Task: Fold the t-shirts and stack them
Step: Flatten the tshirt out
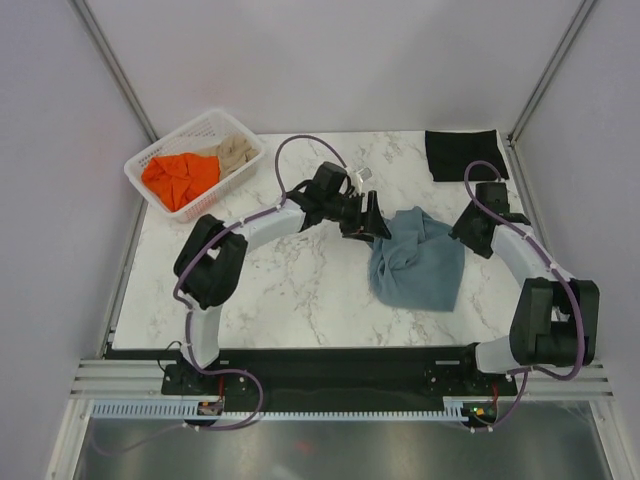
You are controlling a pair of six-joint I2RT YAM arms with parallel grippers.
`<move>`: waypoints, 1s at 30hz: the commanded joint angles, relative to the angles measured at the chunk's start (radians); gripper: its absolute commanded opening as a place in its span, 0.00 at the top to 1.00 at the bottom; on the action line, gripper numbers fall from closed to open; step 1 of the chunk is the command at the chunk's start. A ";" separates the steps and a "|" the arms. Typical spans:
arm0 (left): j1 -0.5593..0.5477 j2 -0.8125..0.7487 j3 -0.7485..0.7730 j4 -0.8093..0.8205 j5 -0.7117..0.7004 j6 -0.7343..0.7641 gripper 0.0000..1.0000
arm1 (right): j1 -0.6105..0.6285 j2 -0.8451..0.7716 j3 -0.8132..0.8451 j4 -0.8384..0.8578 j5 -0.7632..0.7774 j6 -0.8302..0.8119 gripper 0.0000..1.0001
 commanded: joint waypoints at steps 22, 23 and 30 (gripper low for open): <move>0.065 -0.011 0.366 0.020 -0.021 -0.208 0.98 | -0.116 0.060 0.430 0.006 -0.111 -0.138 1.00; 0.074 -0.078 0.340 0.012 -0.032 -0.205 0.98 | -0.116 0.019 0.469 -0.025 -0.089 -0.136 1.00; 0.085 -0.382 0.025 -0.029 -0.105 -0.165 0.98 | -0.116 -0.245 0.478 -0.146 -0.155 -0.083 1.00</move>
